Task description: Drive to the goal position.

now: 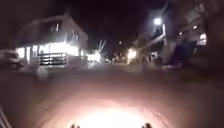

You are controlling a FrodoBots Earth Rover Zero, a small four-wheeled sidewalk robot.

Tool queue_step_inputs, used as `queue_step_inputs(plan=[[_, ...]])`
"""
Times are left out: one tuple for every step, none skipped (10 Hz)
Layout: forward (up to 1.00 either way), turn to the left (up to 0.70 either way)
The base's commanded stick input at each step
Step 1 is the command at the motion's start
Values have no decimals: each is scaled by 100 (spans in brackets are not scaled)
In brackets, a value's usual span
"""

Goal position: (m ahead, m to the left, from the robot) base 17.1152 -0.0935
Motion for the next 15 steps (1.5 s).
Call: queue_step_inputs(plan=[[70, 0], [70, 0], [70, 0], [70, 0], [70, 0], [70, 0], [70, 0], [70, 0], [70, 0], [70, 0], [70, 0], [70, 0], [70, 0], [70, 0], [70, 0]])
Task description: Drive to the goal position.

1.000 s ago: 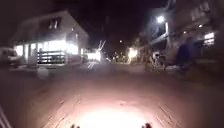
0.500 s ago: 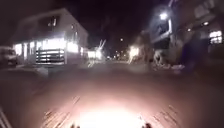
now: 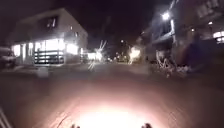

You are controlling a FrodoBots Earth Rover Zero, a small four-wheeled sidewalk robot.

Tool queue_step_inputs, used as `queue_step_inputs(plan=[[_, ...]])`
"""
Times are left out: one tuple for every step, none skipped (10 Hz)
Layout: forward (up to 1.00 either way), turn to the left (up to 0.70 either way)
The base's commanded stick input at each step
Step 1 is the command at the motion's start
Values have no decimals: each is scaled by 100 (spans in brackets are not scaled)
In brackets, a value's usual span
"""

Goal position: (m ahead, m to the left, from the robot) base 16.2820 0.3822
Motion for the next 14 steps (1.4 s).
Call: queue_step_inputs(plan=[[70, 0], [70, 0], [70, 0], [70, 0], [70, 0], [70, 0], [70, 0], [70, 0], [70, 0], [70, 0], [70, 0], [70, 0], [70, 0], [70, 0]])
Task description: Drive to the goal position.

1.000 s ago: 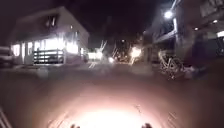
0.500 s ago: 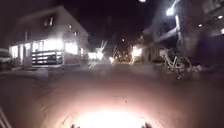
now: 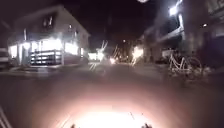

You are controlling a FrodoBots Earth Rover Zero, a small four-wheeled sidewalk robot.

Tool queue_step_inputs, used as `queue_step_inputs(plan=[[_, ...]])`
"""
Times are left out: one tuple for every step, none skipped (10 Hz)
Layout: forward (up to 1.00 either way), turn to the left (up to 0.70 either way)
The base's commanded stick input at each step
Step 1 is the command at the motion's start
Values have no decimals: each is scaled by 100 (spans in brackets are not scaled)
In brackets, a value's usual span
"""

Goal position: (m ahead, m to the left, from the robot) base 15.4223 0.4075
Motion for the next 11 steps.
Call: queue_step_inputs(plan=[[70, 0], [70, 0], [70, 0], [70, 0], [70, 0], [70, 0], [70, 0], [70, 0], [70, 0], [70, 0], [70, 0]])
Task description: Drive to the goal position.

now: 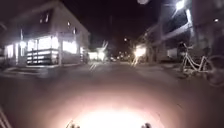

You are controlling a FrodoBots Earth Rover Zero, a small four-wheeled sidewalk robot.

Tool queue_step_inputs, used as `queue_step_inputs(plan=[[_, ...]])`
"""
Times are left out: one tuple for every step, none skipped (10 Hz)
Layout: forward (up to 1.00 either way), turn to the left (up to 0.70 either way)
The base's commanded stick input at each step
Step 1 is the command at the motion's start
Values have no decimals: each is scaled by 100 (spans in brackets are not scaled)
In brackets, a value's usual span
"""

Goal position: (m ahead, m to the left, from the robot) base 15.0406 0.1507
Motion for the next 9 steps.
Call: queue_step_inputs(plan=[[70, 0], [70, 0], [70, 0], [70, 0], [70, 0], [70, 0], [70, 0], [70, 0], [70, 0]])
